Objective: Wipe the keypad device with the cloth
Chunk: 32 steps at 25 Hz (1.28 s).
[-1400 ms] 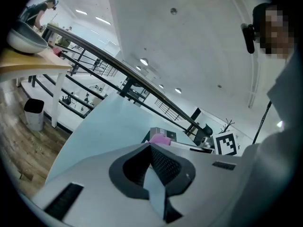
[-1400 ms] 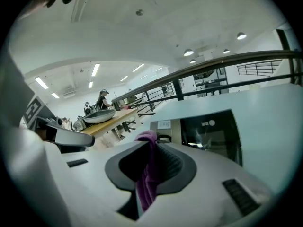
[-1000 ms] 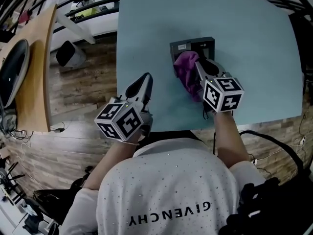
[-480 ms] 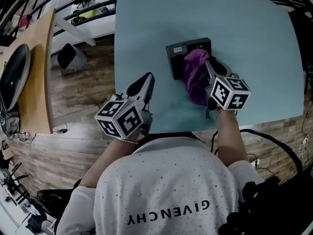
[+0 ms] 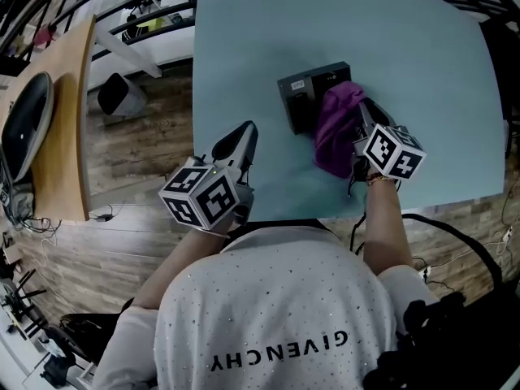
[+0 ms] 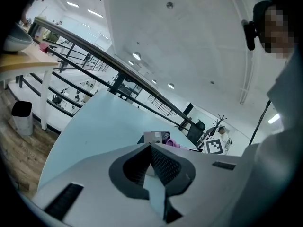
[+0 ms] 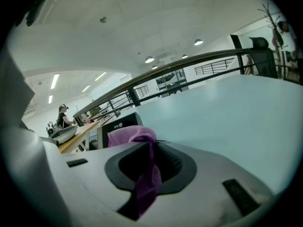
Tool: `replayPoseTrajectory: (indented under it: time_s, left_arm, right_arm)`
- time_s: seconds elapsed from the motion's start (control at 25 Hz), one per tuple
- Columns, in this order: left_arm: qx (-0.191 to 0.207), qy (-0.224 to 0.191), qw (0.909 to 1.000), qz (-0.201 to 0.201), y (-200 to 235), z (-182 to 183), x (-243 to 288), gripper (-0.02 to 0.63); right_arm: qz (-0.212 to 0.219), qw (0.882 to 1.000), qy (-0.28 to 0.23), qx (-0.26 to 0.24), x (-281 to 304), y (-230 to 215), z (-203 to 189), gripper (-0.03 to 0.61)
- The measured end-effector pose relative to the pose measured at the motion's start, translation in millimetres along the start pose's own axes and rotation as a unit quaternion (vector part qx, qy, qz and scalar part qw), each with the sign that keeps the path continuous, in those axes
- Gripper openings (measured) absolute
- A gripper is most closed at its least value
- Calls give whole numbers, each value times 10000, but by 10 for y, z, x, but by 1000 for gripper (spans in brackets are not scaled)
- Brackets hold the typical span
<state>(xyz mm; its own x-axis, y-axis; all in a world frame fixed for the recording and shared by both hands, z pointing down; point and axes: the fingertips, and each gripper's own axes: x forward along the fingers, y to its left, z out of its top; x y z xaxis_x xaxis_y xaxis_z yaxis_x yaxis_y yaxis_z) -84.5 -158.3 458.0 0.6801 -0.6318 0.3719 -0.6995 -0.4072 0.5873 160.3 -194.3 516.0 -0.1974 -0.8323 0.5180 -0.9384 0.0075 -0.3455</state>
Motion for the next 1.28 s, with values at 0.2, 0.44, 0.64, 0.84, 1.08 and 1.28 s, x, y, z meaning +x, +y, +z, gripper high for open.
replayPoseTrajectory:
  time_s: [0.2,0.44,0.64,0.84,1.08,1.28]
  left_arm:
    - [35,-14,10000,-26,-21,88,-79,0]
    - [32,-193,9998,4,-14,242,-165,0]
    - [129,-306,9993,-159,-110,309,-235,0]
    - [133,-447,9982,-380,-200,425,-330,0]
    - [254,-739,9967,-212,-117,636,-521,0]
    - [208,-748,9968,-206,-103,684,-528,0]
  right_arm:
    - [-266,9994,-169,-106,-160,52,41,40]
    - [1203,9893,-3,-829,-279,1042,-101,40]
    - [1514,9796,162,-1313,-325,1508,-283,40]
    - [1481,9740,498,-1642,-279,1654,-397,40]
    - [812,9785,700,-1761,-186,1449,-458,40]
    - [386,9858,664,-1493,-175,1184,-406,40]
